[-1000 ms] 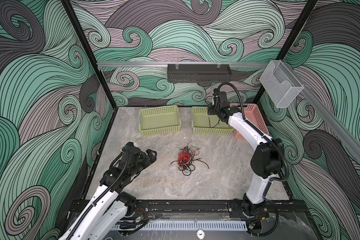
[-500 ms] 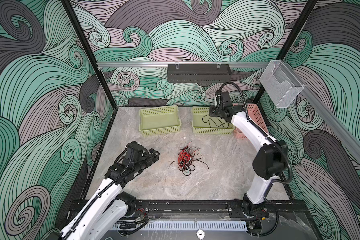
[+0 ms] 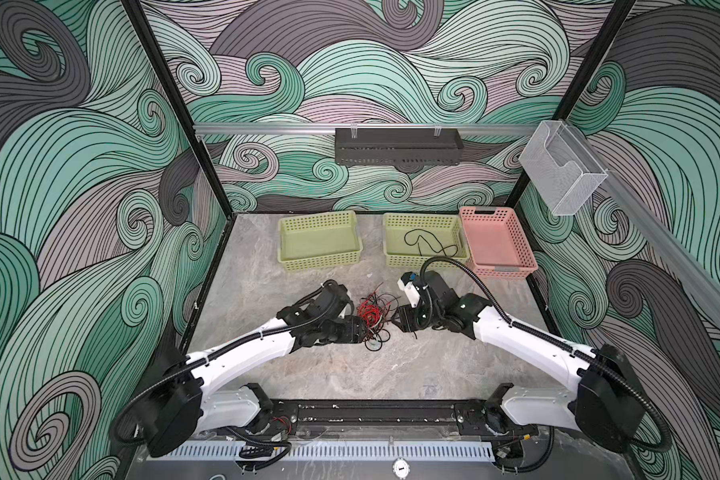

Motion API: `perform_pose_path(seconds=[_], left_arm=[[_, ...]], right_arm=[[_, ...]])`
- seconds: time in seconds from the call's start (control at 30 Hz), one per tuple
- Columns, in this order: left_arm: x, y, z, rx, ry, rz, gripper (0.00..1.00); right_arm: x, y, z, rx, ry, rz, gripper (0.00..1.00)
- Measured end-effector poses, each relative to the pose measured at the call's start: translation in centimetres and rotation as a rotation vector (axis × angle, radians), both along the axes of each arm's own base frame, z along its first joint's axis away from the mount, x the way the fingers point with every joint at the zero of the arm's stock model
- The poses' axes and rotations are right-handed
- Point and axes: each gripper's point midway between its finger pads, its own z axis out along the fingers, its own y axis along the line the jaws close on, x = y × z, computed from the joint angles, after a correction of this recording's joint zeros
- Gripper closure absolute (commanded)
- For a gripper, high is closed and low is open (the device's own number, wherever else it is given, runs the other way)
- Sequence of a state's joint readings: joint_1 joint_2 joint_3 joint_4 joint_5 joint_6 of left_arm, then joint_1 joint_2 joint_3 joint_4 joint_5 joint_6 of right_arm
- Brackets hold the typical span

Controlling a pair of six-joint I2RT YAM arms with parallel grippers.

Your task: Untangle the cables

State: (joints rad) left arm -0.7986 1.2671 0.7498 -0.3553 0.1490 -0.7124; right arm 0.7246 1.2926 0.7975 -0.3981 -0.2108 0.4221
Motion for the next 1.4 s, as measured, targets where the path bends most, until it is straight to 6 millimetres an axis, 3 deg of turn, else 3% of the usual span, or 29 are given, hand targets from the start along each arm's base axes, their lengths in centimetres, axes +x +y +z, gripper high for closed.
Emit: perform_pose_path(seconds=[0.13, 0.27, 0.33, 0.43, 0.53, 0.67, 0.8, 0.9, 1.0, 1.17, 1.27, 1.4], left_arm=[[1.4, -0.2, -2.1, 0.069, -0.038, -0.007, 0.29], [2.3, -0.5, -2.2, 0.072, -0.085, -0.01, 0.32], [2.7, -0.7, -2.0, 0.061, -0.111, -0.01, 0.34], [2.9, -0.6, -2.4, 0.056, -0.126, -0.005, 0.43], [2.9, -0.3, -3.5, 0.073, -0.124, 0.008, 0.6], [2.7, 0.8, -4.8, 0.113, -0.117, 0.033, 0.7], [2.8, 1.3, -5.4, 0.13, -0.118, 0.061, 0.92], [3.2, 1.6, -5.9, 0.15, -0.12, 0.082, 0.94], [3.3, 2.0, -6.2, 0.166, -0.116, 0.105, 0.95], [3.3, 3.1, -5.8, 0.196, -0.123, 0.14, 0.95], [3.5, 3.8, -4.2, 0.189, -0.158, 0.179, 0.94], [3.6, 5.1, -1.7, 0.17, -0.208, 0.236, 0.92]], right_arm=[[-0.1, 1.3, -0.7, 0.055, 0.033, 0.014, 0.52], [0.9, 3.2, -0.8, 0.1, 0.037, 0.039, 0.57], [1.4, 3.8, -1.1, 0.105, 0.041, 0.043, 0.67], [1.8, 4.2, -1.6, 0.101, 0.044, 0.048, 0.9], [1.9, 4.3, -1.5, 0.103, 0.042, 0.046, 1.0], [2.0, 4.3, 0.5, 0.127, 0.012, 0.04, 1.0], [2.3, 4.2, 5.1, 0.19, -0.087, 0.034, 1.0], [2.4, 4.2, 8.0, 0.235, -0.145, 0.03, 1.0], [2.2, 4.3, 9.5, 0.247, -0.164, 0.029, 1.0], [2.1, 4.8, 10.6, 0.257, -0.172, 0.038, 1.0], [2.3, 4.9, 10.4, 0.253, -0.171, 0.037, 1.0], [3.3, 5.4, 7.7, 0.206, -0.129, 0.025, 0.95]])
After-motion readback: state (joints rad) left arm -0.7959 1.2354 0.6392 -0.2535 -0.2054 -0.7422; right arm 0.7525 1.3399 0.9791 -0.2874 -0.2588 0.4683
